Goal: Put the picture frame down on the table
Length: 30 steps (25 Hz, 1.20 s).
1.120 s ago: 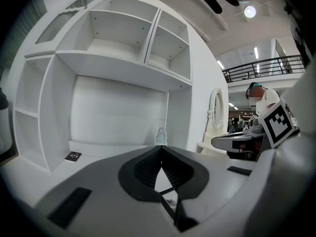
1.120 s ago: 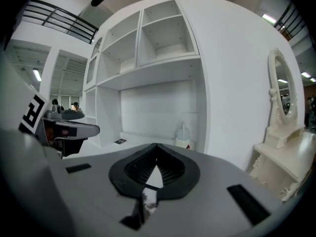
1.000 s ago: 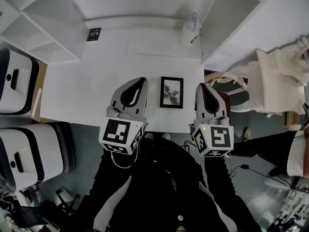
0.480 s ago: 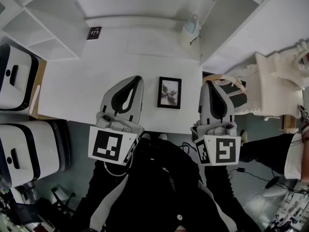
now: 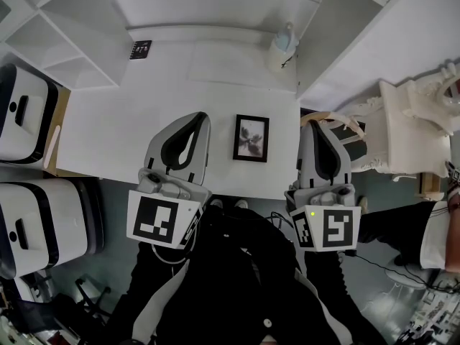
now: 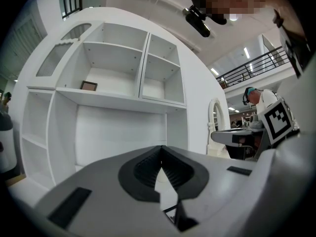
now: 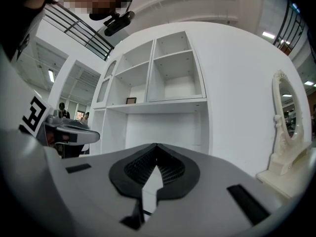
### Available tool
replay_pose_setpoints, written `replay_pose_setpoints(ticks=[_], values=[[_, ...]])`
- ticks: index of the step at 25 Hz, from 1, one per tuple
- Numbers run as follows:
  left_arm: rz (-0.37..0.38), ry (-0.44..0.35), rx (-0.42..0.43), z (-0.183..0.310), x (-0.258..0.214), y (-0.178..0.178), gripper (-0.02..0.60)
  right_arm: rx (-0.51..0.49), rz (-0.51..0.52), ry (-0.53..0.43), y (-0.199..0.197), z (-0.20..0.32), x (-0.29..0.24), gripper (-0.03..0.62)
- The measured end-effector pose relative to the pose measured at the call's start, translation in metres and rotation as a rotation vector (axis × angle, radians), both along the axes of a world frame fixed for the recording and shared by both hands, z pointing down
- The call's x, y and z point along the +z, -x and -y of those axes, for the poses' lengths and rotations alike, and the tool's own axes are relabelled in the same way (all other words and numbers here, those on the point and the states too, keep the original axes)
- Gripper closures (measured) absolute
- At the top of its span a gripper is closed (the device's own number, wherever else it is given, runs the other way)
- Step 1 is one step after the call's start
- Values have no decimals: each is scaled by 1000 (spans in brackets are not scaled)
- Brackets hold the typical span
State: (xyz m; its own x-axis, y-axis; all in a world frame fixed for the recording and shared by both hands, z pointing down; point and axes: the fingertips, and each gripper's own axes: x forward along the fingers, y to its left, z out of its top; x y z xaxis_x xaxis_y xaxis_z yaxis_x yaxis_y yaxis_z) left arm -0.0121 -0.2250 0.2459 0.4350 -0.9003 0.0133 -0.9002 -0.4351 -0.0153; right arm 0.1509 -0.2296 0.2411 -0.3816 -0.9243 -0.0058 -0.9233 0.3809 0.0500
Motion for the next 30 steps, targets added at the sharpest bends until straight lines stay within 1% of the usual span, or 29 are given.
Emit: replay_pose_setpoints(ticks=[9,30], values=[[-2,10,10,0,2,-7,580,-16,-6,15,1,-1,3,592],[-17,48,28,2,14,-5,580,-44,-38,56,12,1,17,592]])
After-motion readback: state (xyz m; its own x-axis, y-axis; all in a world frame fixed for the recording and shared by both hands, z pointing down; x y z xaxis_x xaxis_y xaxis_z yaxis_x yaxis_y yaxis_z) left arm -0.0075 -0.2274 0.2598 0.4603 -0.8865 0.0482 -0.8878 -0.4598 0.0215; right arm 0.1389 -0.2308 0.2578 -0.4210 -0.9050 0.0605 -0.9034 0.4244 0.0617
